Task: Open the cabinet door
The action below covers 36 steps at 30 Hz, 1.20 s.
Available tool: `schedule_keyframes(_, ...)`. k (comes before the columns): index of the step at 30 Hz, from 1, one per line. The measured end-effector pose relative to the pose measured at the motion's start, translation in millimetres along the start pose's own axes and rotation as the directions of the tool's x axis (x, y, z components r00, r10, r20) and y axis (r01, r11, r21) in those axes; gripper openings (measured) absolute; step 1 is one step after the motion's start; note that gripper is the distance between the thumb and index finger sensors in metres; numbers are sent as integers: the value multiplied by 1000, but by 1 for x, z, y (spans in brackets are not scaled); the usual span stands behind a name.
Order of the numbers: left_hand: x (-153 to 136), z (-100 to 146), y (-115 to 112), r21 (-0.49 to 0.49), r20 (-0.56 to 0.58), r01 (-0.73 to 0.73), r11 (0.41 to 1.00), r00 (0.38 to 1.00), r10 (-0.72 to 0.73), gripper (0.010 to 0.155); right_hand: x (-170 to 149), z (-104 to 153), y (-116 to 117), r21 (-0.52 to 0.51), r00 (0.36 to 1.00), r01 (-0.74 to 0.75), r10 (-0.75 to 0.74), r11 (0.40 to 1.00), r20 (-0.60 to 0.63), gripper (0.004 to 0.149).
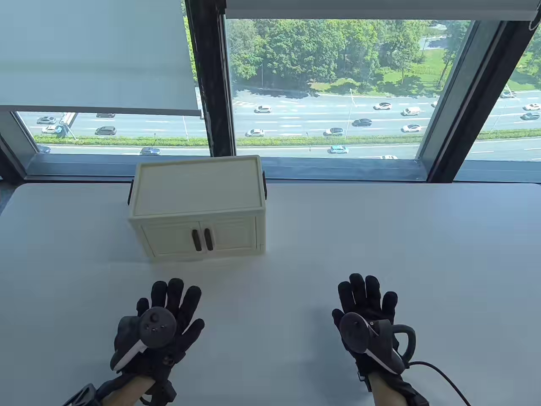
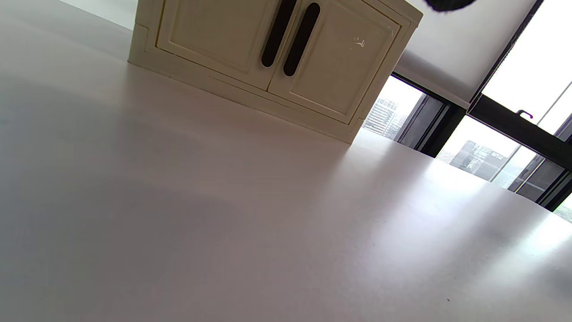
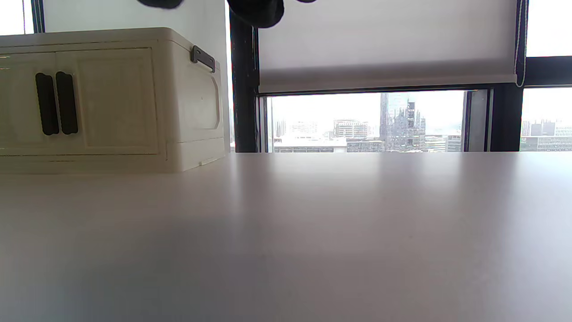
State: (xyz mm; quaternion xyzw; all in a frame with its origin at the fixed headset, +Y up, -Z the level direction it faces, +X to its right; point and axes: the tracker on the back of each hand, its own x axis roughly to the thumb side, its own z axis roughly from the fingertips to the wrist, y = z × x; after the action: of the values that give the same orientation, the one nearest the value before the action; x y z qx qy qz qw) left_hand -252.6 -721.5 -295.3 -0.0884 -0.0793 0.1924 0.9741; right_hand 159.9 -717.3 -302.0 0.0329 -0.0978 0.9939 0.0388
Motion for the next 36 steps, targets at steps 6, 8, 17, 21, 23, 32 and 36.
schedule_keyframes(6, 0, 0, 0, 0, -1, 0, 1000, 1000, 0, 66, 0, 0, 0, -3, 1000, 5, -5, 1000, -2, 64)
schedule_keyframes(8, 0, 0, 0, -1, -2, -2, 1000, 1000, 2, 66, -1, 0, 0, -4, 1000, 7, -7, 1000, -3, 64)
schedule_keyframes(17, -1, -2, 0, -8, -13, -29, 1000, 999, 29, 67, -1, 0, -1, -4, 1000, 11, -11, 1000, -3, 64)
schedule_keyframes(21, 0, -7, 4, 14, -16, -65, 998, 998, 66, 67, -3, -1, -2, -5, 1000, 19, -19, 1000, -3, 64)
schedule_keyframes(23, 0, -10, 8, 43, -20, -78, 996, 997, 79, 68, -4, -1, -3, -9, 1000, 30, -30, 1000, -4, 64)
schedule_keyframes(32, -4, -45, 40, 176, -101, -254, 951, 956, 274, 70, -9, 0, -8, -22, 998, 70, -70, 997, -3, 64)
schedule_keyframes(36, -8, -72, 56, 276, -193, -303, 912, 912, 361, 70, -10, 1, -10, -30, 996, 85, -85, 996, -4, 64)
